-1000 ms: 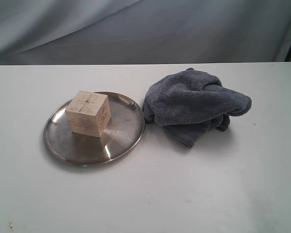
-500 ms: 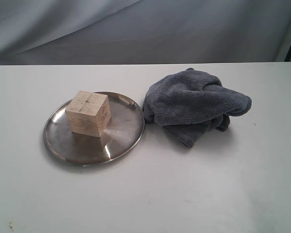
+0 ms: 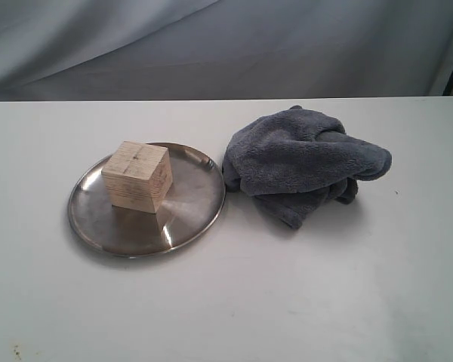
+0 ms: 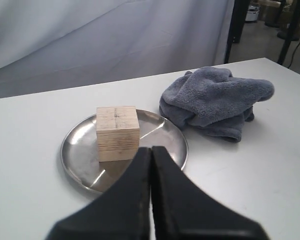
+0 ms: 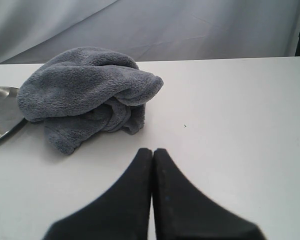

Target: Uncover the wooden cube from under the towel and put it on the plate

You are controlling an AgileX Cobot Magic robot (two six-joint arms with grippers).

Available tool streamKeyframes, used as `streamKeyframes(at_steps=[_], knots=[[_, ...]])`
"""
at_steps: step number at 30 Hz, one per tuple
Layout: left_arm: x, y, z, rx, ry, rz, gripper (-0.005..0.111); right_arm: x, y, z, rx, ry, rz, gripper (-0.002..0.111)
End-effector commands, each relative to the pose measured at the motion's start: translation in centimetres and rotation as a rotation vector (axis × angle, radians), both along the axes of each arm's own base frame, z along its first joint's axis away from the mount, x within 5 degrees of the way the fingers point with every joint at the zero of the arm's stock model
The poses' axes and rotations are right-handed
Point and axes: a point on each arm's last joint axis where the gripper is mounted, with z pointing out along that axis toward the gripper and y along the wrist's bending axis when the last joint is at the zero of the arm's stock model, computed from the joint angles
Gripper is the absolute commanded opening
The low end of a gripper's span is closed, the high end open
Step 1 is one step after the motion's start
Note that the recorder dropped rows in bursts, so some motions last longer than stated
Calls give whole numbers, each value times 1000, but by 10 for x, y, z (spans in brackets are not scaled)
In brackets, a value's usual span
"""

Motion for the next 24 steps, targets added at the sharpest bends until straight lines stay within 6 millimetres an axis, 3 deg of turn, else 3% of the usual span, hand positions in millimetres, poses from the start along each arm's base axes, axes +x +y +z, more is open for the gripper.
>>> streamKeyframes(at_steps=[1,7,14,24], knots=[[4,3,5,-28,-76,96,1,0,0,-1,4,-4,1,0],[8,10,17,-61,-202,238,1,0,0,-1,4,-4,1,0],[10,16,17,-18,-215,371,1,0,0,-1,4,-4,1,0],[10,20,18,42,-237,430,1,0,0,-1,4,-4,1,0]])
